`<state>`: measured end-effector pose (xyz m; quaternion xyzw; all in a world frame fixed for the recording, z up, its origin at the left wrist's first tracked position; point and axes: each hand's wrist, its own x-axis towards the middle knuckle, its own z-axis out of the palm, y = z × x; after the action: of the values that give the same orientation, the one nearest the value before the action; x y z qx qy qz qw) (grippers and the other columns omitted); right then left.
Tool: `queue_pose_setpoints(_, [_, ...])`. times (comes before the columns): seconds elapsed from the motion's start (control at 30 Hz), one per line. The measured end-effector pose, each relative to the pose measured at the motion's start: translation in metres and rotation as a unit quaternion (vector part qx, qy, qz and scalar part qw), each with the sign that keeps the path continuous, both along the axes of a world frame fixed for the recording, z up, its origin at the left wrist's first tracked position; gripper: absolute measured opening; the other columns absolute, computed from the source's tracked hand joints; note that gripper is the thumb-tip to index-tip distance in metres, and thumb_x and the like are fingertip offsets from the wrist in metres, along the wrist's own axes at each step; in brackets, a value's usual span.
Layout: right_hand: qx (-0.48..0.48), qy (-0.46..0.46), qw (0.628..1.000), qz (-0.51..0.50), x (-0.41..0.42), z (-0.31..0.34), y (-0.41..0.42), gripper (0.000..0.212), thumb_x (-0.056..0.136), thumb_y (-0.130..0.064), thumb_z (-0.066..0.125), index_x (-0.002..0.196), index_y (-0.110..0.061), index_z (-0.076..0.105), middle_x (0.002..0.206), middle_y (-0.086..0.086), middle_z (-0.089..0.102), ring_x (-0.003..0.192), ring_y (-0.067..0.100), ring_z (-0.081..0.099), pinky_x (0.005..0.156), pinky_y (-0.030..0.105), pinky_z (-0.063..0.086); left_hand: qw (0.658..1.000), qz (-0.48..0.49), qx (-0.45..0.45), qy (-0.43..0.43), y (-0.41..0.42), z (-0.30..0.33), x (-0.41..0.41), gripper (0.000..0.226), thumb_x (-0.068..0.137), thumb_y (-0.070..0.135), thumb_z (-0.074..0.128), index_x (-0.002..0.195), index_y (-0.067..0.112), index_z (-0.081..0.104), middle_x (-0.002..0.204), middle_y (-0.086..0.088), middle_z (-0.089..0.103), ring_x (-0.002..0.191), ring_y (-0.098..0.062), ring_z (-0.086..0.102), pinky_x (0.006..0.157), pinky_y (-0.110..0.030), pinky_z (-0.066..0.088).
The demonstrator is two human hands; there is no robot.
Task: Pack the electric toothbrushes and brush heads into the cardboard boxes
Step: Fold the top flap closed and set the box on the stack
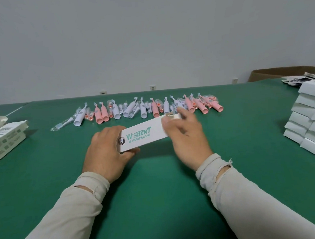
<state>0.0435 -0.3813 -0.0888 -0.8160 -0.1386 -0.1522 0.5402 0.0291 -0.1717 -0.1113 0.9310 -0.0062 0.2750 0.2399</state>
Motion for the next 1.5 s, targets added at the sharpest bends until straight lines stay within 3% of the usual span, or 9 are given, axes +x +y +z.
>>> queue_pose_setpoints(0.1, [-0.017,0.06,0.991,0.118,-0.004,0.009,0.0,0.033,0.09,-0.069,0.031,0.085,-0.073,0.063,0.163,-0.016,0.017,0.145,-0.007,0.015,0.12,0.03,0.012,1.0,0.006,0.006,0.01,0.003,-0.001,0.001,0.046,0.074,0.042,0.082,0.111,0.032,0.057,0.098,0.014,0.05,0.098,-0.018,0.041,0.079,-0.035,0.038])
queue_pose_setpoints(0.17, [0.066,0.018,0.995,0.069,-0.001,0.016,-0.011,0.03,0.087,-0.055,0.043,0.092,-0.055,0.073,0.154,-0.017,0.032,0.123,-0.024,0.034,0.106,0.01,0.022,1.0,0.01,0.0,0.014,0.006,-0.001,0.002,0.045,0.074,0.043,0.081,0.11,0.032,0.057,0.098,0.012,0.052,0.099,-0.02,0.043,0.079,-0.037,0.039])
queue_pose_setpoints(0.27, [0.022,-0.029,0.996,0.079,0.009,0.013,-0.035,0.042,0.077,-0.028,0.058,0.114,-0.047,0.058,0.135,-0.022,0.046,0.102,-0.009,0.056,0.092,0.02,0.045,1.0,0.005,-0.004,0.017,0.006,-0.003,0.003,0.046,0.074,0.043,0.081,0.111,0.033,0.057,0.101,0.011,0.054,0.099,-0.019,0.042,0.082,-0.038,0.041])
queue_pose_setpoints(0.37, [-0.071,-0.019,0.988,0.133,0.011,0.006,-0.036,0.063,0.085,-0.019,0.063,0.134,-0.054,0.045,0.126,-0.029,0.05,0.08,-0.004,0.055,0.073,0.012,0.045,1.0,0.0,-0.001,0.024,0.006,-0.004,0.003,0.044,0.073,0.044,0.081,0.108,0.034,0.056,0.101,0.011,0.056,0.098,-0.019,0.043,0.083,-0.038,0.041])
queue_pose_setpoints(0.47, [-0.048,-0.011,0.99,0.131,0.012,0.007,-0.034,0.056,0.085,-0.017,0.058,0.135,-0.042,0.055,0.104,-0.03,0.055,0.065,-0.003,0.051,0.061,0.008,0.041,1.0,0.0,0.0,0.023,0.008,-0.004,0.005,0.044,0.073,0.045,0.081,0.108,0.034,0.056,0.101,0.011,0.056,0.099,-0.02,0.045,0.083,-0.038,0.042])
queue_pose_setpoints(0.67, [-0.097,0.006,0.984,0.146,0.009,0.01,-0.036,0.057,0.087,-0.014,0.06,0.142,-0.028,0.053,0.118,-0.02,0.056,0.095,-0.006,0.056,0.087,0.012,0.04,1.0,0.002,-0.012,0.018,0.008,-0.004,0.004,0.044,0.072,0.045,0.081,0.107,0.036,0.056,0.097,0.012,0.054,0.097,-0.019,0.043,0.081,-0.038,0.042])
queue_pose_setpoints(1.03, [-0.043,-0.103,0.992,0.062,0.01,0.001,-0.024,0.026,0.095,-0.018,0.066,0.119,-0.023,0.073,0.123,-0.006,0.061,0.111,-0.002,0.055,0.096,0.008,0.04,1.0,-0.001,-0.017,0.019,0.004,-0.002,0.001,0.046,0.073,0.045,0.081,0.11,0.034,0.057,0.1,0.01,0.055,0.1,-0.02,0.043,0.084,-0.039,0.042])
queue_pose_setpoints(1.23, [0.139,-0.074,0.986,0.053,0.005,0.005,-0.012,0.029,0.08,-0.03,0.069,0.105,-0.04,0.056,0.1,-0.026,0.068,0.071,0.001,0.056,0.07,0.018,0.05,1.0,0.008,-0.019,0.015,0.003,0.0,0.0,0.046,0.074,0.047,0.08,0.111,0.032,0.056,0.098,0.008,0.055,0.098,-0.021,0.043,0.082,-0.04,0.043])
queue_pose_setpoints(1.5, [0.211,0.008,0.974,0.085,0.009,0.001,-0.013,0.02,0.085,-0.019,0.079,0.1,-0.026,0.07,0.093,-0.009,0.075,0.084,0.007,0.069,0.077,0.028,0.054,1.0,0.018,-0.008,0.004,0.002,0.001,-0.001,0.047,0.074,0.045,0.081,0.112,0.031,0.057,0.095,0.01,0.051,0.096,-0.019,0.041,0.079,-0.038,0.04])
